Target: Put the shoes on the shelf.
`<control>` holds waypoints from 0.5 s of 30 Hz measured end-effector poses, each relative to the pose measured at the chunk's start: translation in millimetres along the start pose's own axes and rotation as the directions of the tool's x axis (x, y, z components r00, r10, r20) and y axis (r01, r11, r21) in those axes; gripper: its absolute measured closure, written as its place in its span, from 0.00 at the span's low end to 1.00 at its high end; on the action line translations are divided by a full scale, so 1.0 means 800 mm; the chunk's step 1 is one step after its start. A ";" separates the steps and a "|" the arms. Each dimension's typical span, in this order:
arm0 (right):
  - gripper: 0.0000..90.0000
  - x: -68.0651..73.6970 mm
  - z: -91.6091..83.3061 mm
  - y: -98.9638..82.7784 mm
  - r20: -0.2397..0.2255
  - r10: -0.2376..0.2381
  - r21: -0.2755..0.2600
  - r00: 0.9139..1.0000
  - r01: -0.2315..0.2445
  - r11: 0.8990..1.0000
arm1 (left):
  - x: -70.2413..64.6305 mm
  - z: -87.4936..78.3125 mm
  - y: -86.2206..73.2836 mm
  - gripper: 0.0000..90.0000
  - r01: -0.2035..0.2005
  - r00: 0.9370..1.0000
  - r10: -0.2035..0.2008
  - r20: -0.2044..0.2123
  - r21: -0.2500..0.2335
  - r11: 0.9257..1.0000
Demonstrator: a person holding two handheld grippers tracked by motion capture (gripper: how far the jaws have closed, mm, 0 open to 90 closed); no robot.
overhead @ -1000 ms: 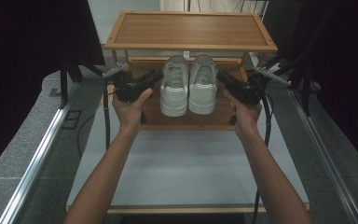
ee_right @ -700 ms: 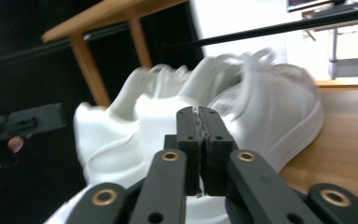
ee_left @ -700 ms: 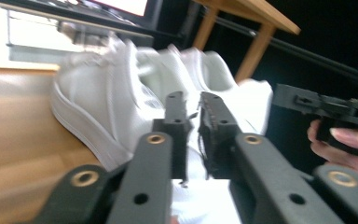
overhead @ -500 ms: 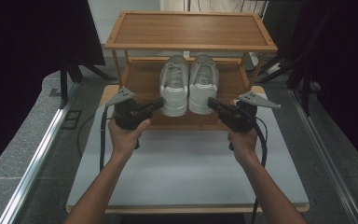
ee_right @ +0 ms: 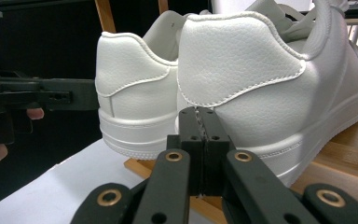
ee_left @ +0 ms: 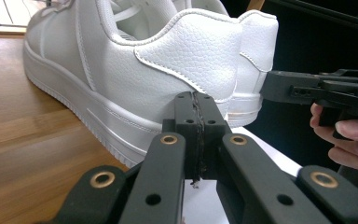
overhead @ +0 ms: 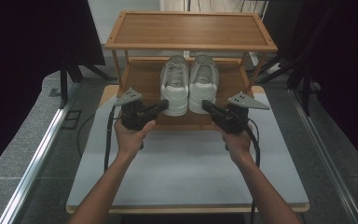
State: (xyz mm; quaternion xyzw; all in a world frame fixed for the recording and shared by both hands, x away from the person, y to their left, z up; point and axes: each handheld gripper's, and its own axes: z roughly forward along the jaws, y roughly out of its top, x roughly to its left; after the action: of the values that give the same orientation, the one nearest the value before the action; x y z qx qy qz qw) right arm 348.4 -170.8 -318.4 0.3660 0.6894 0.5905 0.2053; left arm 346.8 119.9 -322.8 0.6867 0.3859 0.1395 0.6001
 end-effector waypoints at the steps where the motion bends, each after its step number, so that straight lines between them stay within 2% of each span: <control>1: 0.99 0.000 0.000 0.000 0.004 -0.002 -0.001 1.000 0.002 1.000 | 0.000 0.001 0.000 1.00 0.000 1.000 0.000 0.000 -0.002 1.000; 8: 0.99 -0.002 -0.001 0.000 0.014 -0.007 -0.003 1.000 0.007 1.000 | 0.001 0.004 0.002 1.00 0.004 1.000 -0.004 0.017 0.003 1.000; 15: 0.99 -0.005 -0.001 0.000 0.027 0.008 -0.010 1.000 -0.007 1.000 | 0.002 0.008 0.007 1.00 -0.003 1.000 0.003 0.003 -0.006 1.000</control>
State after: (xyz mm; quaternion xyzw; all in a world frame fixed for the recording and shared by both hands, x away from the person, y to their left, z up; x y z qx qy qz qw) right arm 350.1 -174.3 -318.6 0.3754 0.6821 0.5898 0.2143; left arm 353.7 116.4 -319.9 0.6858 0.3838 0.1405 0.6023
